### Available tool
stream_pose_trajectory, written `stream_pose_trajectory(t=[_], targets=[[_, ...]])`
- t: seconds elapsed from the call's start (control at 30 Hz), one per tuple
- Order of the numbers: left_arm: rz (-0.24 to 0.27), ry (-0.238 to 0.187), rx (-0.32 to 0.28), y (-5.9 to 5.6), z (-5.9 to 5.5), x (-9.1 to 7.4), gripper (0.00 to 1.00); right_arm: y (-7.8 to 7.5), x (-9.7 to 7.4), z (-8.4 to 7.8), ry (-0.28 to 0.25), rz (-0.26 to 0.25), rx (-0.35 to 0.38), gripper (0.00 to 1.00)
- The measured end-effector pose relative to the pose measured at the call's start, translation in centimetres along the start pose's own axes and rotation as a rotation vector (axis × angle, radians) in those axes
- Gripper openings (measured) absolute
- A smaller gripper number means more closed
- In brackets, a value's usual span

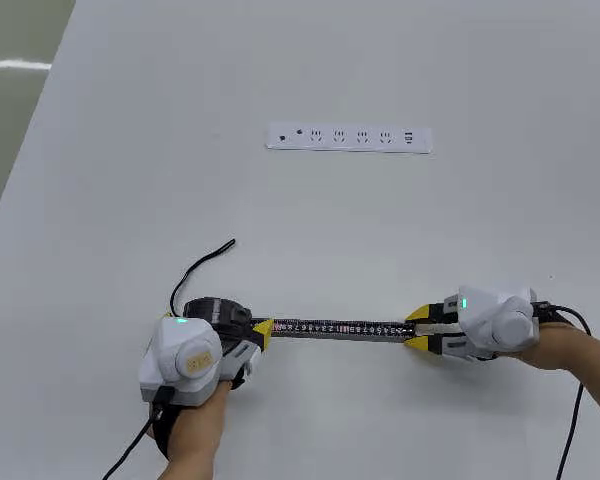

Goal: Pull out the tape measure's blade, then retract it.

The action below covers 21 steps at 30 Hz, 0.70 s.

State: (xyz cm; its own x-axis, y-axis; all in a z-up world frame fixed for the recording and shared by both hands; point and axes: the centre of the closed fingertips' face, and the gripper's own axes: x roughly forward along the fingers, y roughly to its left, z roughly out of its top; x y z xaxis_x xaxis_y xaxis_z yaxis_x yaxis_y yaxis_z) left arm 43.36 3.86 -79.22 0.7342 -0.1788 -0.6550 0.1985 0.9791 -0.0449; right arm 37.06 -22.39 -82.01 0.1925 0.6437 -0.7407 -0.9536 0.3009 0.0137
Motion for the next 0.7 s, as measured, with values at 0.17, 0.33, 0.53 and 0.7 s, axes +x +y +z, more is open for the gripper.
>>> stream_pose_trajectory(t=[0.17,0.33,0.53,0.7], targets=[[0.012,0.003,-0.007,0.3,-0.1,0.0,0.88,0.0,-0.1,0.1,0.003,-0.002,0.001,0.15],[0.025,0.001,-0.02,0.6,0.0,0.0,0.86,0.0,0.0,-0.1,0.011,-0.005,0.011,0.14],[0.041,-0.004,-0.057,1.1,0.3,0.2,0.82,0.1,0.1,-0.1,0.016,0.0,0.002,0.13],[0.035,0.017,-0.072,1.1,0.0,0.4,0.75,0.1,0.0,-0.1,0.022,0.004,-0.008,0.12]])
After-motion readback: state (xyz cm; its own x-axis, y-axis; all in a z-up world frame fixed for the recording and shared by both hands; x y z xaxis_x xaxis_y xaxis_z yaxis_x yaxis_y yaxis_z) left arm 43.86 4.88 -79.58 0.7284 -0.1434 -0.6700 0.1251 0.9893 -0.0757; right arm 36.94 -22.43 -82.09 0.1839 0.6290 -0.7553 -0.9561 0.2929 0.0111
